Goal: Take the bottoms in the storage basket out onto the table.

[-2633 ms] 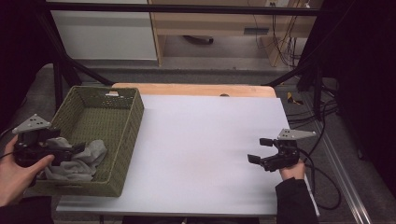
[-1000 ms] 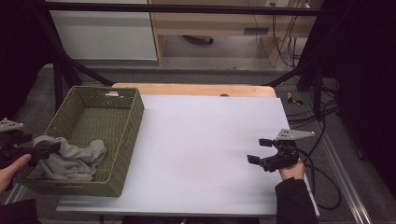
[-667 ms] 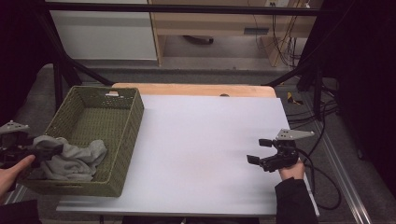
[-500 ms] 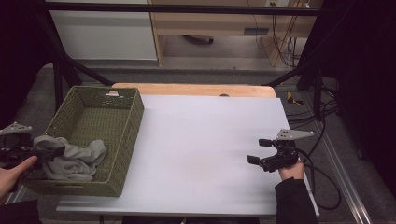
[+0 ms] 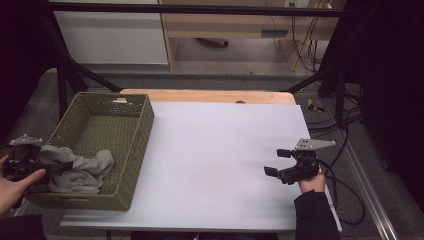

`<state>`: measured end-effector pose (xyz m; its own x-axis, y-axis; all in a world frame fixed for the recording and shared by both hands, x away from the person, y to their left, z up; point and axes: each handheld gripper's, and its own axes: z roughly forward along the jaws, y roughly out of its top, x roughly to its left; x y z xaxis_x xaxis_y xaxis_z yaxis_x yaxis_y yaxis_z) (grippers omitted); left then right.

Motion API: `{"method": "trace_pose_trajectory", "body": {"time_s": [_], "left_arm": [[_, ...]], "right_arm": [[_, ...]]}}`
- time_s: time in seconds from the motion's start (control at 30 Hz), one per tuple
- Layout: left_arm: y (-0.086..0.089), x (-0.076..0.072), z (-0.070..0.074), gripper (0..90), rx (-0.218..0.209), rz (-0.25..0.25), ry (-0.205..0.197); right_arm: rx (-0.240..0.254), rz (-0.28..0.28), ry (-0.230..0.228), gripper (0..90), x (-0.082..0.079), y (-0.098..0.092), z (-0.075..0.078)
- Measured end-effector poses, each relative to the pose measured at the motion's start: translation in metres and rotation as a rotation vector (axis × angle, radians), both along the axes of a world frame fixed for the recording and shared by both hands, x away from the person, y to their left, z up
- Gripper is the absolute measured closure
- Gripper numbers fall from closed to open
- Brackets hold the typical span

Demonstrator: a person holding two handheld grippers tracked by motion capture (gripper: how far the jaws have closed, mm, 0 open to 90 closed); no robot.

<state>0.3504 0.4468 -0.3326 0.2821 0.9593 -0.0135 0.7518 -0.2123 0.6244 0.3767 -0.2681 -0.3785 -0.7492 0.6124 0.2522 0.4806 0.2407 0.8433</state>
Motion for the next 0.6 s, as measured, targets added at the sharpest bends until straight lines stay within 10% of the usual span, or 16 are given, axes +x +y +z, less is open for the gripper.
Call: {"method": "trace_pose_trajectory", "body": {"time_s": [0.6], "left_arm": [[0.0011, 0.0008, -0.0041, 28.7, -0.006, 0.004, 0.055]], "right_arm": [[-0.001, -0.001, 0.000, 4.1, 0.0002, -0.0001, -0.0003]]}}
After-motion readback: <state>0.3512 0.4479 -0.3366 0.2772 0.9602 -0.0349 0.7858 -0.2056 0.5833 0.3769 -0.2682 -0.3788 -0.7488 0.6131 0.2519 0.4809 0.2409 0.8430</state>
